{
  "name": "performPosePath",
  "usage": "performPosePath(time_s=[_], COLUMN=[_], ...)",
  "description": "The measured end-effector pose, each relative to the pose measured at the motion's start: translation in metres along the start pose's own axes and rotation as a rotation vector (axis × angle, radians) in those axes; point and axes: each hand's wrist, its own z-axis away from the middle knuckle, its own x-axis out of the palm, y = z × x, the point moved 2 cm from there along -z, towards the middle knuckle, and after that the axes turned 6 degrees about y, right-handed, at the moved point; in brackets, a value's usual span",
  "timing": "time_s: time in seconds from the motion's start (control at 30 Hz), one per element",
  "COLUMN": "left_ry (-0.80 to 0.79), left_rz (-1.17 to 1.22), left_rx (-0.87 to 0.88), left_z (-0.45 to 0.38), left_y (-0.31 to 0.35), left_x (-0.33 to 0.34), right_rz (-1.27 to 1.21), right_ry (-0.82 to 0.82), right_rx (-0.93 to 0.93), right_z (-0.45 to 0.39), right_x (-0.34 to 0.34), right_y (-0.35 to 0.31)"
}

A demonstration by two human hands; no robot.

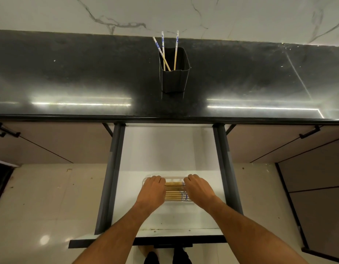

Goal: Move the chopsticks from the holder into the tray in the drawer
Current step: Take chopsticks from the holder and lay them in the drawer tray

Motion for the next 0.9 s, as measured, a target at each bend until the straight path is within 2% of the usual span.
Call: performPosePath(time_s=[0.1, 0.23, 0.4, 0.7, 0.9], left_ry=[0.088, 0.274, 0.434, 0.621, 0.721], left_rz=[0.028, 0.012, -0.038, -0.088, -0.094], left_rx=[0.032, 0.111, 0.131, 0.139, 0.118], left_z=[-0.002, -0.013, -0.052, -0.139, -0.192], left_y=[0.003, 0.005, 0.006, 0.01, 0.012], left_x=[-0.016, -0.047, -0.109, -0.246, -0.314], right_rz=[0.017, 0.068, 0.126, 0.187, 0.219], right_ry=[0.079, 0.272, 0.453, 0.673, 0.804], right_rx=[-0.026, -0.036, 0.031, 0.123, 0.06], right_z=[-0.001, -0.011, -0.038, -0.105, -0.15], right_x=[-0.016, -0.051, -0.115, -0.257, -0.327], right_y=[0.0, 0.0, 0.005, 0.011, 0.017])
